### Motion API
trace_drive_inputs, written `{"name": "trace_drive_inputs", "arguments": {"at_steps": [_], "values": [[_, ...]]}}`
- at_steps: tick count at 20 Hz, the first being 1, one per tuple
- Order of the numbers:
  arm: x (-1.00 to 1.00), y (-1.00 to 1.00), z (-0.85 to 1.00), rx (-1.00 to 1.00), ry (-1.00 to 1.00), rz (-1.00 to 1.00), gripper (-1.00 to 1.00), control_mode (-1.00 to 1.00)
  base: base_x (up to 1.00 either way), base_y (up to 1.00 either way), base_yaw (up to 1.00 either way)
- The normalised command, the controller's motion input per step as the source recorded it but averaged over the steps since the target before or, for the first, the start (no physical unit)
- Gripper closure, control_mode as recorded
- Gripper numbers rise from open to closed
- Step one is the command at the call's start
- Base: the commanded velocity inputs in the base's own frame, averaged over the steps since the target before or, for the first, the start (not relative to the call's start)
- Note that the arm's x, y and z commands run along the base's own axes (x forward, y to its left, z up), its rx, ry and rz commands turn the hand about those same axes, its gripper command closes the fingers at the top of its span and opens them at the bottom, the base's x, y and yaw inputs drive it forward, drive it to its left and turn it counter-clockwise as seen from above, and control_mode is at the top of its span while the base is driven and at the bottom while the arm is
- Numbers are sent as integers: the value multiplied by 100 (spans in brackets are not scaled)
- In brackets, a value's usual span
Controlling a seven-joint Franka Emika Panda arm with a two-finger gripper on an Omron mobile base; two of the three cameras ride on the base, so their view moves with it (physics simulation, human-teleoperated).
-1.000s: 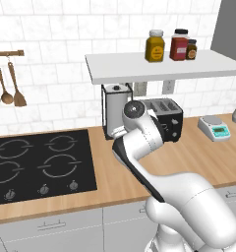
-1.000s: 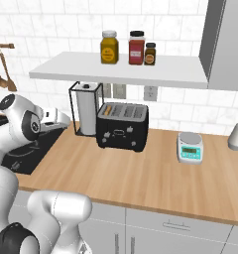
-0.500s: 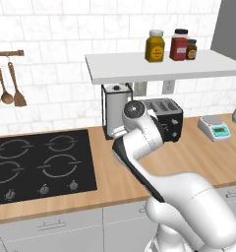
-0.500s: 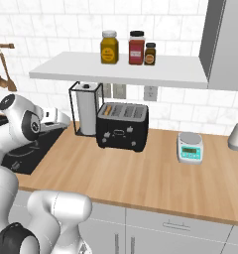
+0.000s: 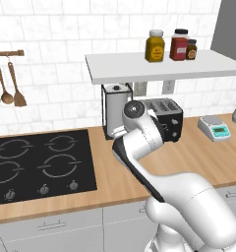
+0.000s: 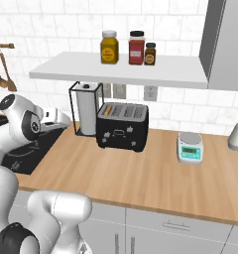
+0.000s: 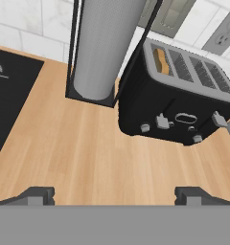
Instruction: Start the toaster. Once the lever pops up, take the bread to the plate on the dining counter.
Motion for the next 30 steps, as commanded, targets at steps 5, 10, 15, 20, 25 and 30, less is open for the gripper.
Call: {"name": "trace_drive_inputs", "arguments": {"at_steps": [5,10,15,20,25,30], "values": [[0,0,0,0,0,0,-100,-100,0,0,0],[0,0,0,0,0,0,-100,-100,0,0,0],[0,0,0,0,0,0,-100,-100,0,0,0],[0,0,0,0,0,0,-100,-100,0,0,0],[0,0,0,0,0,0,-100,-100,0,0,0],[0,0,0,0,0,0,-100,-100,0,0,0]]}}
